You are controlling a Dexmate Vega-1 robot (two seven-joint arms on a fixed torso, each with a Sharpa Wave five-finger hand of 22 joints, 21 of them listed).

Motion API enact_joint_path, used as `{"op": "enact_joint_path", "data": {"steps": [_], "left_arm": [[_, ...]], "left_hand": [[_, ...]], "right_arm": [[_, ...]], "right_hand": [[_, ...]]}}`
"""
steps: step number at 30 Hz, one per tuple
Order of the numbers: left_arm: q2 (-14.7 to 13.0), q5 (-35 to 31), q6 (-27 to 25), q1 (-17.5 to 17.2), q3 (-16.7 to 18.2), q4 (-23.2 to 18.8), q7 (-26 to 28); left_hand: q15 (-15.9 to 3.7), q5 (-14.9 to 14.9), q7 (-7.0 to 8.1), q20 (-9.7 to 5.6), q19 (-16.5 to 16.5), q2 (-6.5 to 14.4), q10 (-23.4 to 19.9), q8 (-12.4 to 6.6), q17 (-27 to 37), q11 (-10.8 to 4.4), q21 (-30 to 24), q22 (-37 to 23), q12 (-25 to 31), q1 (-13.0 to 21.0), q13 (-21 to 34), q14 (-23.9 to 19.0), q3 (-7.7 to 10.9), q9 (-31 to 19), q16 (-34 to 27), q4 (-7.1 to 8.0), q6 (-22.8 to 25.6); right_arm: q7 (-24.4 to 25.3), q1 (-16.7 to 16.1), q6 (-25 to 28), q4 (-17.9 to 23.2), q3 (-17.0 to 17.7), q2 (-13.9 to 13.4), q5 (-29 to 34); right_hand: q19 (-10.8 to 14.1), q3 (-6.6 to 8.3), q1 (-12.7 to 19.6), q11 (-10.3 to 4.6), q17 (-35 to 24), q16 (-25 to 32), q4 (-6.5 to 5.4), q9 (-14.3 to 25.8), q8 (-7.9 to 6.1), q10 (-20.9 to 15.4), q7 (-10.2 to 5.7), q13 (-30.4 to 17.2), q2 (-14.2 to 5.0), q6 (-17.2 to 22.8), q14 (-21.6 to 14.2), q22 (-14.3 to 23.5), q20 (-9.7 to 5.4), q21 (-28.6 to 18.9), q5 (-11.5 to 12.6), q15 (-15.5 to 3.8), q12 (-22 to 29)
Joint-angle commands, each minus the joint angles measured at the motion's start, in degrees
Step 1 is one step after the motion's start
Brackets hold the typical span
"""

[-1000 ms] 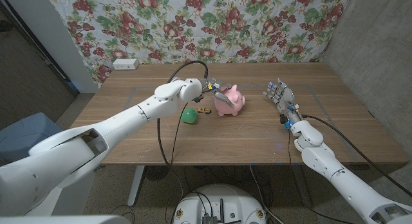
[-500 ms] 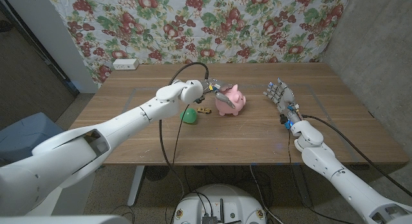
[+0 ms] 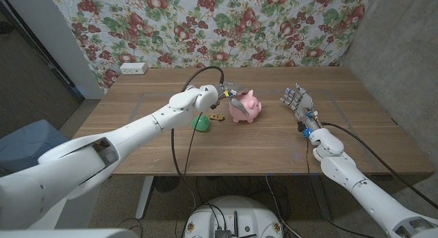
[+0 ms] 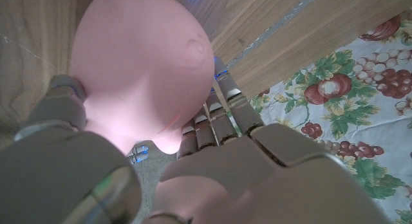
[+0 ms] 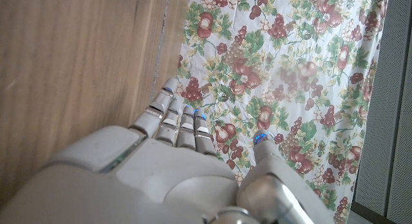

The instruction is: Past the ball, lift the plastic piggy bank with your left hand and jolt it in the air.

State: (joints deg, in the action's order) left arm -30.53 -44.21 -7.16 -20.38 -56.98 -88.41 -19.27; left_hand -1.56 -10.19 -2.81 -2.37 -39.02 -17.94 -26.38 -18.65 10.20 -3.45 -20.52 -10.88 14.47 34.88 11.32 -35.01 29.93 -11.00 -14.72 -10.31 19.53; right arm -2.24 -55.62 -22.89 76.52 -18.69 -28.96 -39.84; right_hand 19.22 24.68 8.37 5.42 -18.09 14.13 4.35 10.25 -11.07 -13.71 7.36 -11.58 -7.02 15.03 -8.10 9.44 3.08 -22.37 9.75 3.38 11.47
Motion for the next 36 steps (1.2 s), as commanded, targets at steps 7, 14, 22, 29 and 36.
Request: {"op": "enact_joint_path", "data": {"steps": [7,14,22,29,36], "left_arm": [[1.9,1.5,2.7,2.1,-2.9,6.9,-2.2],[2.5,0.2,0.7,1.1,-3.0,7.7,2.4],[2.5,-0.2,0.3,0.4,-3.0,8.3,6.7],[2.5,0.2,0.6,0.4,-2.9,8.6,8.5],[2.7,0.7,1.0,0.7,-2.9,9.1,9.1]], "left_hand": [[-11.13,-1.1,-0.39,-2.69,-6.0,19.1,-11.4,-2.74,0.3,-2.17,-3.8,-1.0,2.5,22.0,0.6,-10.0,-0.59,-0.7,-1.9,-0.21,10.3],[-12.37,-1.8,1.62,-5.98,-10.8,23.1,-26.5,-8.45,2.1,-5.48,-11.8,-3.7,5.9,34.4,2.6,-23.8,-0.91,-2.9,-6.0,-0.65,23.1],[-12.35,-2.2,2.14,-6.58,-11.6,23.4,-31.4,-11.60,2.2,-5.94,-16.8,-5.7,7.7,38.3,5.0,-28.7,-2.48,-4.7,-7.3,-0.38,27.6],[-12.33,-2.4,2.31,-6.50,-11.3,23.3,-32.0,-12.01,2.1,-6.04,-17.6,-6.0,7.9,38.8,5.5,-29.1,-2.70,-4.8,-7.2,-0.35,28.4],[-12.30,-2.6,2.10,-6.54,-11.3,23.3,-32.7,-12.33,2.0,-6.06,-18.5,-6.3,8.1,39.1,6.1,-29.9,-2.94,-4.7,-7.3,-0.26,29.1]], "right_arm": [[0.7,0.3,0.7,0.0,-0.1,-0.2,0.5],[0.8,0.5,0.6,-0.1,-0.2,-0.4,0.9],[0.5,1.0,0.5,-0.5,-0.4,-0.4,1.2],[0.6,1.3,0.8,-0.7,-0.5,-0.3,1.2],[0.7,1.3,0.8,-0.8,-0.5,-0.3,1.3]], "right_hand": [[0.8,-0.23,-0.1,-0.02,-0.2,0.2,0.02,0.3,-0.07,-0.6,-0.11,-0.1,-1.30,0.5,-0.7,0.4,0.00,0.1,0.4,-0.14,0.3],[0.9,-0.22,-0.1,0.06,-0.2,0.2,0.01,0.3,-0.06,-0.7,-0.08,-0.1,-1.33,0.5,-0.7,0.4,0.00,0.3,0.4,-0.14,0.3],[1.0,-0.21,-0.1,-0.13,-0.2,0.2,0.00,0.3,-0.05,-0.6,-0.16,-0.1,-1.35,0.5,-0.7,0.4,-0.07,0.5,0.4,-0.16,0.3],[1.0,-0.21,-0.1,-0.16,-0.1,0.2,0.01,0.3,-0.05,-0.6,-0.18,-0.1,-1.35,0.5,-0.8,0.4,-0.06,0.6,0.4,-0.03,0.3],[1.1,-0.21,-0.2,-0.10,-0.1,0.2,0.01,0.3,-0.04,-0.6,-0.18,-0.1,-1.35,0.5,-0.8,0.4,-0.08,0.8,0.4,-0.09,0.3]]}}
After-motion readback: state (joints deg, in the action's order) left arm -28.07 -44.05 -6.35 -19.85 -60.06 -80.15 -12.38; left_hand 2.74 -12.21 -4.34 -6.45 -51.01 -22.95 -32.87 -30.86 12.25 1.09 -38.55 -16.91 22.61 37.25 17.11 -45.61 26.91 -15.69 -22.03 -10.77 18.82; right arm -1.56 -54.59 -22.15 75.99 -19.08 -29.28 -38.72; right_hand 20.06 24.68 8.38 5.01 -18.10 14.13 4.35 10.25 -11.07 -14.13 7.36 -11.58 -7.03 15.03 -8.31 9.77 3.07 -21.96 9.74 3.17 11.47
